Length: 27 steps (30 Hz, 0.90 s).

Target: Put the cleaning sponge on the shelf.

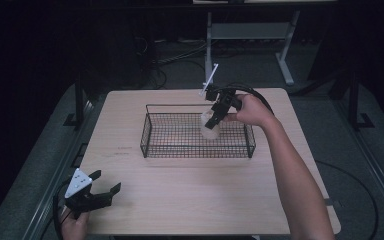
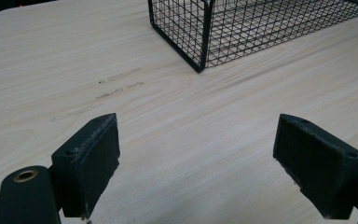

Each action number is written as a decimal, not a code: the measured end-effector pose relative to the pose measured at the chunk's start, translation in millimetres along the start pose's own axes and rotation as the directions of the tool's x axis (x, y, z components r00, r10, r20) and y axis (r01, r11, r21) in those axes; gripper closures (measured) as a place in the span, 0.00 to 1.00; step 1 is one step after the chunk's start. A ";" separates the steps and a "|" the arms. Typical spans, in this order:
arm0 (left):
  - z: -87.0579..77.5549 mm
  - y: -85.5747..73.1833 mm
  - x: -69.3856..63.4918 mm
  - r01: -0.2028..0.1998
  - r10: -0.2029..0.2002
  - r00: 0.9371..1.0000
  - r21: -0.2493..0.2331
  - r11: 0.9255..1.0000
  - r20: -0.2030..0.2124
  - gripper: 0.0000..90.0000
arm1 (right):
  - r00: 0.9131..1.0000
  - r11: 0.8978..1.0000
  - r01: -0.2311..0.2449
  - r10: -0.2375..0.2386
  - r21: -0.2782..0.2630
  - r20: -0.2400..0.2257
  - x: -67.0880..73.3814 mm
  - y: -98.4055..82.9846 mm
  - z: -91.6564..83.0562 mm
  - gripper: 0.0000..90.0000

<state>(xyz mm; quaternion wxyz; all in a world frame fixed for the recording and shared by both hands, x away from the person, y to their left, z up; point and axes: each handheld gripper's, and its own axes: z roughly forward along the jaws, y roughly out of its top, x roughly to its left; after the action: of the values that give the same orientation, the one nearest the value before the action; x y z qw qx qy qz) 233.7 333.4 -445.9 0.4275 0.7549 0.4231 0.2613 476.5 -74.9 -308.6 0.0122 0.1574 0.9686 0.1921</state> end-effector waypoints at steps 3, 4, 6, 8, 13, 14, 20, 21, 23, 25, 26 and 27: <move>0.0 -0.2 0.2 0.002 -0.002 1.000 0.000 1.000 -0.002 0.15 | 1.000 1.000 -0.017 0.017 0.016 0.004 -5.4 -1.7 5.6 0.32; -0.1 -0.2 0.2 0.003 -0.003 1.000 0.000 1.000 -0.002 0.15 | 1.000 1.000 -0.020 0.020 0.016 0.003 -6.9 -2.4 7.6 0.32; -0.2 -0.2 0.2 0.003 -0.003 1.000 -0.001 1.000 -0.002 0.15 | 1.000 1.000 -0.021 0.021 0.019 0.008 -9.8 -3.4 11.2 0.32; -0.3 -0.3 0.1 0.001 -0.001 1.000 0.000 1.000 -0.004 0.15 | 0.999 0.999 -0.033 0.033 0.018 0.006 -11.2 -4.2 14.4 0.32; -0.2 -0.3 -0.2 0.002 -0.002 1.000 -0.001 1.000 -0.002 0.15 | 0.999 0.999 -0.040 0.040 0.020 -0.001 -14.7 -8.8 25.2 0.32; -0.3 -0.2 -0.4 0.001 -0.001 1.000 0.000 1.000 -0.002 0.15 | 0.999 0.999 -0.047 0.047 0.022 -0.004 -15.2 -10.0 27.2 0.32; -0.1 0.1 -1.6 -0.003 0.003 1.000 0.002 1.000 -0.001 0.15 | 0.999 0.997 -0.049 0.049 0.055 -0.004 -18.4 -12.5 36.1 0.32; 0.0 0.1 -1.7 -0.003 0.003 1.000 0.002 1.000 0.000 0.15 | 0.999 0.997 -0.051 0.051 0.052 -0.007 -19.2 -12.8 37.2 0.32; 0.7 0.3 -1.9 -0.004 0.004 1.000 0.003 1.000 0.000 0.15 | 0.999 0.997 -0.051 0.051 0.055 -0.007 -19.8 -12.6 39.1 0.32; 1.2 0.5 -1.9 -0.005 0.005 1.000 0.005 1.000 0.001 0.15 | 0.999 0.997 -0.046 0.047 0.055 -0.010 -19.8 -12.1 41.9 0.32; 1.5 0.5 -2.1 -0.005 0.005 1.000 0.005 1.000 0.000 0.15 | 0.999 0.997 -0.048 0.048 0.053 -0.010 -19.8 -11.7 43.1 0.32; 1.6 0.5 -2.2 -0.005 0.005 1.000 0.006 1.000 -0.001 0.15 | 0.999 0.998 -0.043 0.043 0.050 -0.011 -20.2 -11.5 44.4 0.32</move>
<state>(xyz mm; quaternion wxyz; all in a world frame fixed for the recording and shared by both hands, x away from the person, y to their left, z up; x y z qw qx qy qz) 234.0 330.6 -446.3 0.4244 0.7572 0.4221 0.2614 496.0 -74.9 -354.7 -0.0014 0.1773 0.9695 0.1690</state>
